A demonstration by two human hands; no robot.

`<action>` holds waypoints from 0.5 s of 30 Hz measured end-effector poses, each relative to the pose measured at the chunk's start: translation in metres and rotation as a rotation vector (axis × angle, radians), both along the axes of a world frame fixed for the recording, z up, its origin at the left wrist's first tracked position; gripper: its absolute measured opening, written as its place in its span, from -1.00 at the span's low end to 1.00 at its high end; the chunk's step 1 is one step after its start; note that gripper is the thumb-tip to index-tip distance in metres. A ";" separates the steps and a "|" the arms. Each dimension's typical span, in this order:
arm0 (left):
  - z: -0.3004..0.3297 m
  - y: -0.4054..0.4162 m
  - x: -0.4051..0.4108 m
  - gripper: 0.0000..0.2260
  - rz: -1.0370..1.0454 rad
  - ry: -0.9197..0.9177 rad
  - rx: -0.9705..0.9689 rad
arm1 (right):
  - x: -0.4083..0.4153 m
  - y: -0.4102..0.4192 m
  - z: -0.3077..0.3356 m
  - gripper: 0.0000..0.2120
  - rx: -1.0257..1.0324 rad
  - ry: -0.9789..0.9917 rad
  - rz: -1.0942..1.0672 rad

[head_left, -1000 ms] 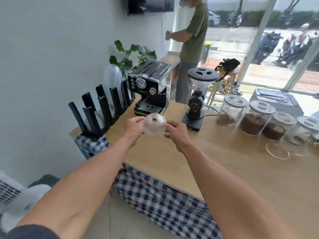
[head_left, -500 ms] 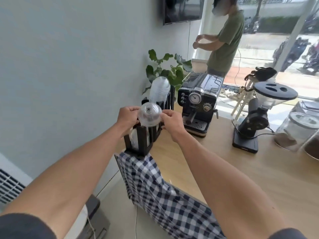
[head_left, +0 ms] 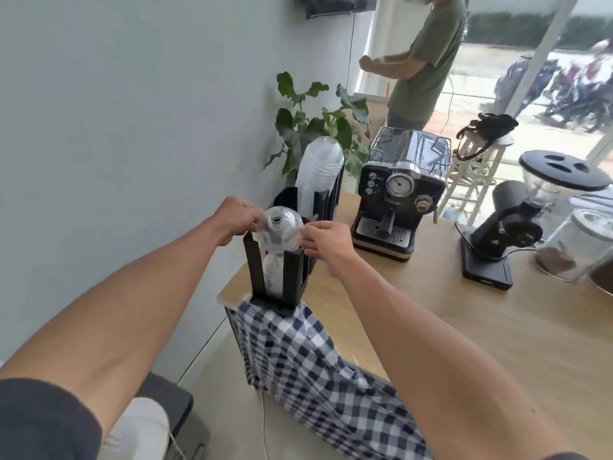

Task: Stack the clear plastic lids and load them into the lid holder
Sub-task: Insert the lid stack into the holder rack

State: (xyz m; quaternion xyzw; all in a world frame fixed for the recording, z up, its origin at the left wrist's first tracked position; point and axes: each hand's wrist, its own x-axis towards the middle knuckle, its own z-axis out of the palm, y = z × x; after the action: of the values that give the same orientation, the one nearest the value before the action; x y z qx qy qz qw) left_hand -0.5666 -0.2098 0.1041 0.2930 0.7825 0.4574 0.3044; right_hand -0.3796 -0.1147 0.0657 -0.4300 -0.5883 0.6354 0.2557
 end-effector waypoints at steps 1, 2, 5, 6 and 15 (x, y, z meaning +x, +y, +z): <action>-0.003 0.001 -0.007 -0.79 -0.014 -0.029 -0.034 | -0.001 0.000 -0.002 -0.91 -0.014 -0.013 -0.012; -0.008 0.001 -0.014 -0.75 -0.032 -0.062 -0.058 | -0.002 0.000 -0.005 -0.89 -0.028 -0.034 -0.020; -0.022 0.003 -0.024 -0.67 -0.056 -0.157 -0.098 | -0.004 0.000 -0.019 -0.86 -0.103 -0.071 -0.068; -0.027 0.004 -0.025 -0.62 -0.057 -0.176 -0.112 | -0.005 0.000 -0.025 -0.87 -0.131 -0.074 -0.084; -0.058 0.011 -0.038 -0.62 0.032 -0.459 -0.249 | -0.011 -0.003 -0.052 -0.91 -0.200 -0.089 -0.131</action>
State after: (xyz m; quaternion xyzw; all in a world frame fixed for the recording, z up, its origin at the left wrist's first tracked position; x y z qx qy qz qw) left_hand -0.6045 -0.1992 0.0462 0.1295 0.7477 0.4170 0.5003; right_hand -0.3906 -0.1176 0.0137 -0.5186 -0.5036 0.6529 0.2261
